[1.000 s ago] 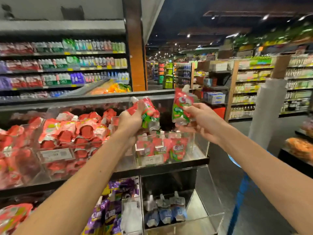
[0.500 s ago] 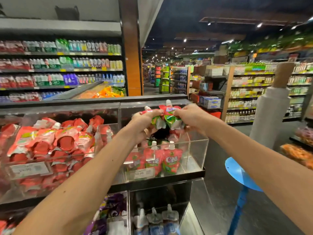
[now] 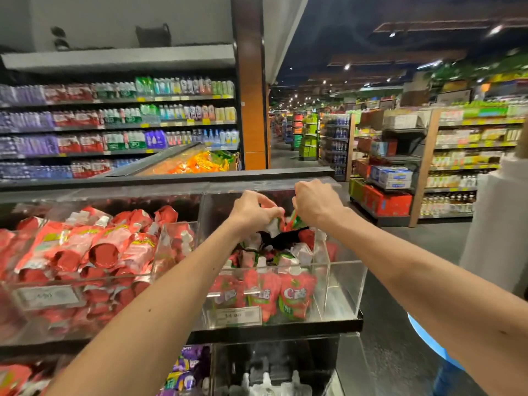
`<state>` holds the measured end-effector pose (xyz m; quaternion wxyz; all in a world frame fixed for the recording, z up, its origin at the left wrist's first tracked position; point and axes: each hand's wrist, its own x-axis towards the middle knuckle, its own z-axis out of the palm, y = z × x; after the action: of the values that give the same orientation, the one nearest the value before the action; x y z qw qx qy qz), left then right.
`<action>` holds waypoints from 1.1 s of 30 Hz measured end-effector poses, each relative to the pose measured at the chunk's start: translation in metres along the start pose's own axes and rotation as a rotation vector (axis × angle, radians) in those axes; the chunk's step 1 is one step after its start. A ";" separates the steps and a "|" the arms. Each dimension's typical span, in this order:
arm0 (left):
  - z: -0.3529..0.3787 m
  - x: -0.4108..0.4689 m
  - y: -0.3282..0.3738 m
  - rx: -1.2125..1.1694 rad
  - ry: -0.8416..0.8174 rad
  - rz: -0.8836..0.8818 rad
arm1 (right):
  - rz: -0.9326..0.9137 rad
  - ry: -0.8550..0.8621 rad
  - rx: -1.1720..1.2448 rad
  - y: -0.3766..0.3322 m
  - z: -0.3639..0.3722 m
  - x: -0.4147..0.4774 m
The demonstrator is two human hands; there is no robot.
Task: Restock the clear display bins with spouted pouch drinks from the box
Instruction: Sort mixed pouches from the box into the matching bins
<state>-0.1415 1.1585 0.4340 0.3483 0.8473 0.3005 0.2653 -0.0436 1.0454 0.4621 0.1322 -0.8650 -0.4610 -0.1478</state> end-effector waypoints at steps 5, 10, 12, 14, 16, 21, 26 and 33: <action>0.015 0.011 0.001 0.165 -0.191 0.016 | 0.005 0.022 -0.023 -0.008 0.010 0.010; 0.024 0.011 -0.008 0.419 -0.343 0.131 | 0.116 -0.008 0.025 0.004 0.034 0.018; 0.027 0.010 -0.017 0.533 -0.287 0.203 | 0.121 -0.055 0.048 0.005 0.042 0.021; 0.027 0.008 -0.026 0.720 -0.260 0.269 | 0.075 -0.177 0.051 0.005 0.039 0.024; 0.024 0.005 -0.032 0.967 -0.225 0.341 | 0.026 -0.355 0.060 0.007 0.028 0.025; 0.023 0.002 -0.042 0.935 -0.187 0.217 | -0.107 -0.444 -0.123 0.005 0.025 0.015; 0.028 0.005 -0.045 0.858 -0.225 0.078 | -0.238 -0.287 -0.286 -0.004 0.039 0.005; 0.015 -0.005 -0.036 0.608 -0.222 0.033 | -0.327 -0.199 -0.385 -0.003 0.043 -0.010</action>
<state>-0.1465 1.1694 0.3967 0.1056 0.9410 0.3125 0.0751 -0.0456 1.0552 0.4194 -0.1062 -0.7984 -0.5689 -0.1663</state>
